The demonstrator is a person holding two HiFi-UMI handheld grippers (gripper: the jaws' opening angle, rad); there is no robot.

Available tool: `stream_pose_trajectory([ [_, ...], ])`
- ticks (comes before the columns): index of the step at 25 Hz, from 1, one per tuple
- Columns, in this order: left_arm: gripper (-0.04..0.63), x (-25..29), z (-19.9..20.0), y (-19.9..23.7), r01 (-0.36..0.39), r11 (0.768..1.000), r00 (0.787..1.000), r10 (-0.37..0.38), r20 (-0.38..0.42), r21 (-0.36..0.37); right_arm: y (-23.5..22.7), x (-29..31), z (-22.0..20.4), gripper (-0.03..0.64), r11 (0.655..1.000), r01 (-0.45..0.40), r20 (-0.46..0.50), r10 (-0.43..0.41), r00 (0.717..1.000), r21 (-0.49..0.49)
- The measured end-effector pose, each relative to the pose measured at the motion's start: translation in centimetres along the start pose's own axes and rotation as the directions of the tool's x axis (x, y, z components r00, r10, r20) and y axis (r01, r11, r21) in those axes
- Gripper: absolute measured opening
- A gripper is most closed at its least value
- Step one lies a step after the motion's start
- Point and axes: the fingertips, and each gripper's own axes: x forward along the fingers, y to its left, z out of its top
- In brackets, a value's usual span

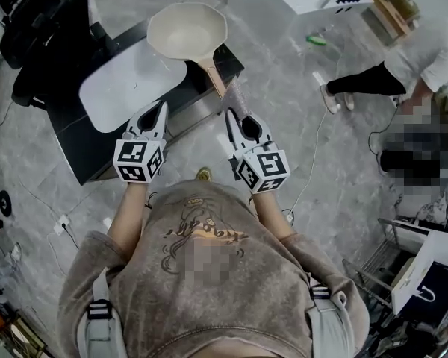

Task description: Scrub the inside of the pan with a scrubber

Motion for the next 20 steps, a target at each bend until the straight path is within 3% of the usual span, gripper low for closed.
stream_pose_trajectory([
  [9, 0.017, 4.2, 0.5, 3.2, -0.081, 0.995, 0.997, 0.081, -0.016, -0.049, -2.7, 5.0, 0.3, 0.081, 0.999, -0.051, -0.024, 0.051, 0.998, -0.005],
  [20, 0.017, 9.4, 0.9, 7.8, -0.092, 0.995, 0.995, 0.09, -0.045, -0.049, -5.3, 10.6, 1.1, 0.081, 0.999, -0.035, -0.04, 0.034, 0.999, -0.009],
])
